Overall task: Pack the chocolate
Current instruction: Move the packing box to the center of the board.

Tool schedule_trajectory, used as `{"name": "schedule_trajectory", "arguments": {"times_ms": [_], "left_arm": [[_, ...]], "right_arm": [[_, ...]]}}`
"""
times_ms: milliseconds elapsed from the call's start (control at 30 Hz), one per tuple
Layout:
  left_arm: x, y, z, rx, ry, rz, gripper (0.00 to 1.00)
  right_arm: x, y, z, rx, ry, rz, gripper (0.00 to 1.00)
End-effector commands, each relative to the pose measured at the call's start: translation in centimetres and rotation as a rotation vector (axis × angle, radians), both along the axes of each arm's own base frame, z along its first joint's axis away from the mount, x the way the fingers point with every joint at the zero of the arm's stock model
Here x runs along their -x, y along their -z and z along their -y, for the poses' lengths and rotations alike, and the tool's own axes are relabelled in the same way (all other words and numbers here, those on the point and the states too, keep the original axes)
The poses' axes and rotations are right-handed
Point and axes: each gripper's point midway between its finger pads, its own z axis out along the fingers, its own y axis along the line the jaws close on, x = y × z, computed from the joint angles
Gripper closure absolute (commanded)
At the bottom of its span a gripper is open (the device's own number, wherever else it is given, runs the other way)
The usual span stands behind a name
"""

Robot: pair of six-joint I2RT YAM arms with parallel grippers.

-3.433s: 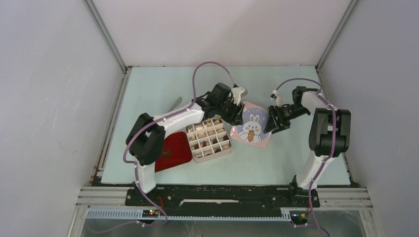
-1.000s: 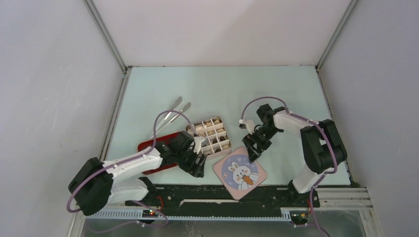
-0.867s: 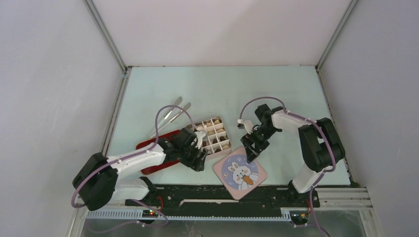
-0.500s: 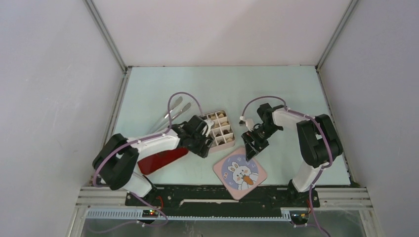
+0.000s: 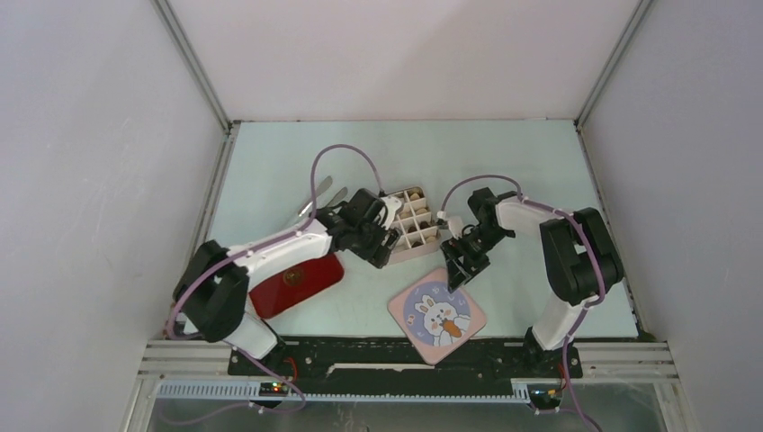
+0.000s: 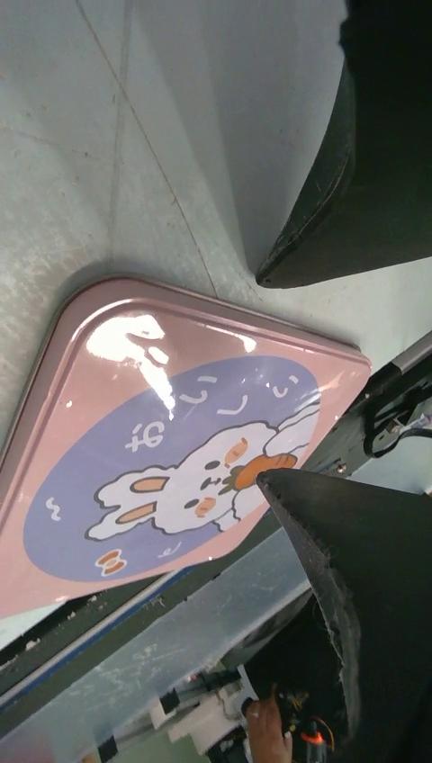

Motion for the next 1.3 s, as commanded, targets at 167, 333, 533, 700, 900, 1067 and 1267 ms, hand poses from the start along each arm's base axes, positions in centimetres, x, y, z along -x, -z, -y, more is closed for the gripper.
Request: {"name": "schedule_trajectory", "arguments": {"times_ms": [167, 333, 533, 700, 900, 1067, 1267], "left_arm": [[3.5, -2.8, 0.4, 0.249, 0.054, -0.059, 0.21], [-1.6, -5.0, -4.4, 0.302, -0.258, -0.065, 0.01], [1.0, -3.3, -5.3, 0.451, -0.382, -0.301, 0.01], [1.6, -3.0, -4.8, 0.522, -0.433, -0.337, 0.06], [1.9, -2.5, -3.7, 0.582, -0.469, -0.365, 0.10], [4.0, -2.2, -1.4, 0.517, -0.295, -0.371, 0.14], [9.2, -2.2, 2.5, 0.333, 0.182, -0.312, 0.19]], "right_arm": [[0.1, -4.7, -2.6, -0.217, -0.176, 0.234, 0.29], [4.5, -3.2, -5.6, -0.192, -0.421, 0.228, 0.36], [6.1, 0.0, -8.2, -0.098, -0.575, 0.225, 0.38], [4.4, 3.0, -9.3, 0.016, -0.528, 0.198, 0.41], [-3.9, 2.5, -10.4, -0.004, -0.170, 0.149, 0.45], [-5.5, 0.2, -10.7, -0.110, -0.147, 0.152, 0.45], [-1.6, -4.3, -8.9, -0.224, -0.269, 0.205, 0.41]]}}
